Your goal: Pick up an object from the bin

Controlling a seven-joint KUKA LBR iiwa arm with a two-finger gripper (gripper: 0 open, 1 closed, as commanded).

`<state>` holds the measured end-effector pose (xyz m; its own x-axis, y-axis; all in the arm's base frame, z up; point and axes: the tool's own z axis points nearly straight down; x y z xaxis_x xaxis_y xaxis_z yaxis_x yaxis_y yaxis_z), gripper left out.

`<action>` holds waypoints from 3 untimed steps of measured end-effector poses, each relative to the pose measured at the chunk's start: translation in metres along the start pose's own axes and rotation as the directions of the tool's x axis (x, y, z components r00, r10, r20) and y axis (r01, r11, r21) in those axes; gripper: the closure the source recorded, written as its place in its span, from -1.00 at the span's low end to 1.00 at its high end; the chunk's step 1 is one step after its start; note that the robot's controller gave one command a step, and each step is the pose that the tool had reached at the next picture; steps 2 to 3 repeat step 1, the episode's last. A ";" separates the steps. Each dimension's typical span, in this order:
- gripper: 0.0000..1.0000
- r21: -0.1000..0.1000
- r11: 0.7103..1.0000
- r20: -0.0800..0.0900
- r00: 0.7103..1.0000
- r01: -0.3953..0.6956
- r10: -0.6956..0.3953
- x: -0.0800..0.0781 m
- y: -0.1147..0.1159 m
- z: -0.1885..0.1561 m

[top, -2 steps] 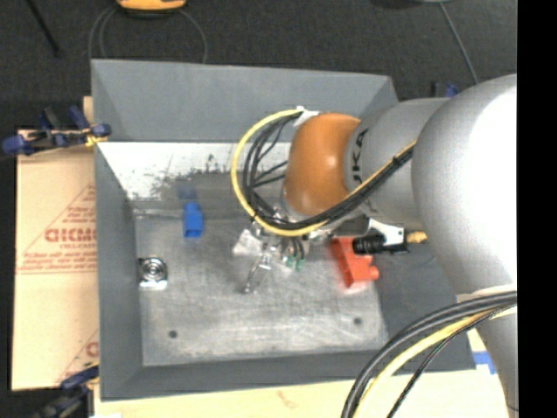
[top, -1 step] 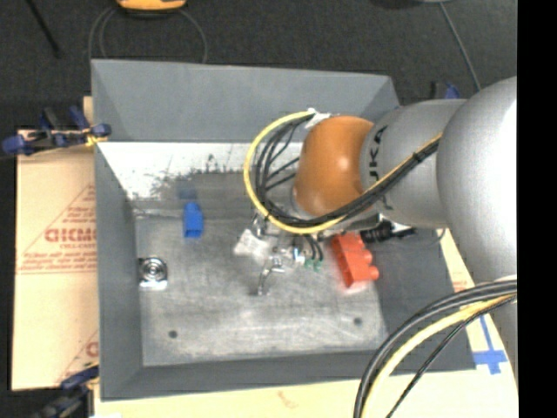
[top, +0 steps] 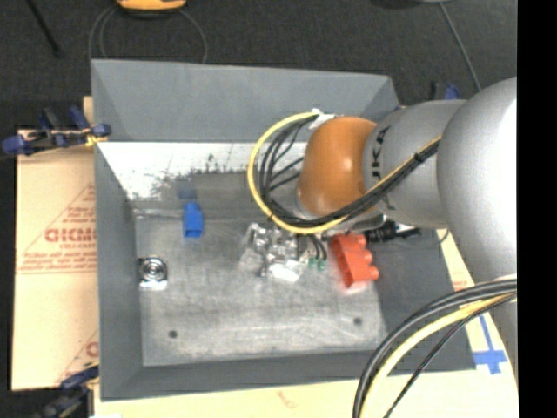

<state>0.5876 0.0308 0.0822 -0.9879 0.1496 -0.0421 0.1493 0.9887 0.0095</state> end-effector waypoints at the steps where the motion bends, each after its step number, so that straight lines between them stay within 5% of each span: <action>1: 1.00 0.009 0.999 -0.034 0.999 -0.042 0.042 -0.014 -0.002 -0.120; 3: 1.00 0.009 0.999 -0.034 0.999 -0.042 0.042 -0.014 -0.002 -0.120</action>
Offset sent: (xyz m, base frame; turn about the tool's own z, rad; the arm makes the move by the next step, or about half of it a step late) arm 0.0069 -0.0030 0.1167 0.0436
